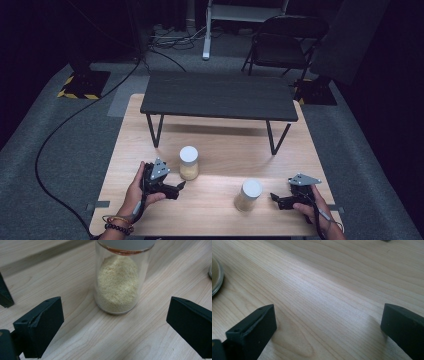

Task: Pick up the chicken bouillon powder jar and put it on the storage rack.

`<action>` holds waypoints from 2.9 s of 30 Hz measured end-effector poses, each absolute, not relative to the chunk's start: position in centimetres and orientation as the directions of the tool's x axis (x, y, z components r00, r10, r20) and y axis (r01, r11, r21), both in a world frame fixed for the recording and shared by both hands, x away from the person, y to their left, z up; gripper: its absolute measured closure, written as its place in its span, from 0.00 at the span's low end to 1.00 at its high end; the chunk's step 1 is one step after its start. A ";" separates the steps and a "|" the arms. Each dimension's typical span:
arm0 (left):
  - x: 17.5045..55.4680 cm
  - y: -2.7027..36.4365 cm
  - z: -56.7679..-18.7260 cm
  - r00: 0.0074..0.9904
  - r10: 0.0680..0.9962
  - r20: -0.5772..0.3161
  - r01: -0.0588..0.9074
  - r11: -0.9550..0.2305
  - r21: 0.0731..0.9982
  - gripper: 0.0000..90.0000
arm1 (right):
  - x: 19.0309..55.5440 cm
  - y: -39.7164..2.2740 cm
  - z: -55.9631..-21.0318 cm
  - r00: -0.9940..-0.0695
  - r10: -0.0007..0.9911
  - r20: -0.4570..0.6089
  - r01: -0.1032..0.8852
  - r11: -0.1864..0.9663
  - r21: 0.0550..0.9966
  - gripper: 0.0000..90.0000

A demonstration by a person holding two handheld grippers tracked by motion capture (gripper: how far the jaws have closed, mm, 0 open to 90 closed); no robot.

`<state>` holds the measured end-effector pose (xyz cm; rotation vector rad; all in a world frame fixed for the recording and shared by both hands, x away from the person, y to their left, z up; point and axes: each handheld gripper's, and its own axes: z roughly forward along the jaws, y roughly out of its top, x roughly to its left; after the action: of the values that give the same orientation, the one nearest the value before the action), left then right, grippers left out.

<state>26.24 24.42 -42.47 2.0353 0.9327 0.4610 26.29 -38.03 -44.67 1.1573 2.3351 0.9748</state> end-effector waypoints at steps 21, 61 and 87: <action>27.8 23.4 -42.2 0.658 0.751 -0.043 0.436 -0.334 0.836 0.01 | 26.3 -38.0 -44.7 -0.601 0.799 -0.013 0.553 0.427 0.715 0.00; 28.8 20.7 -43.0 0.655 0.756 -0.003 0.369 -0.316 0.874 0.38 | 26.3 -38.1 -44.7 -0.603 0.797 -0.013 0.552 0.429 0.715 0.00; 28.3 20.7 -41.0 0.659 0.752 0.029 0.326 -0.320 0.890 0.39 | 26.3 -38.1 -44.7 -0.605 0.796 -0.013 0.551 0.430 0.715 0.00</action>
<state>28.35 20.65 -41.02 1.9117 0.8466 0.5556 26.27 -38.11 -44.67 1.1524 2.3386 0.9762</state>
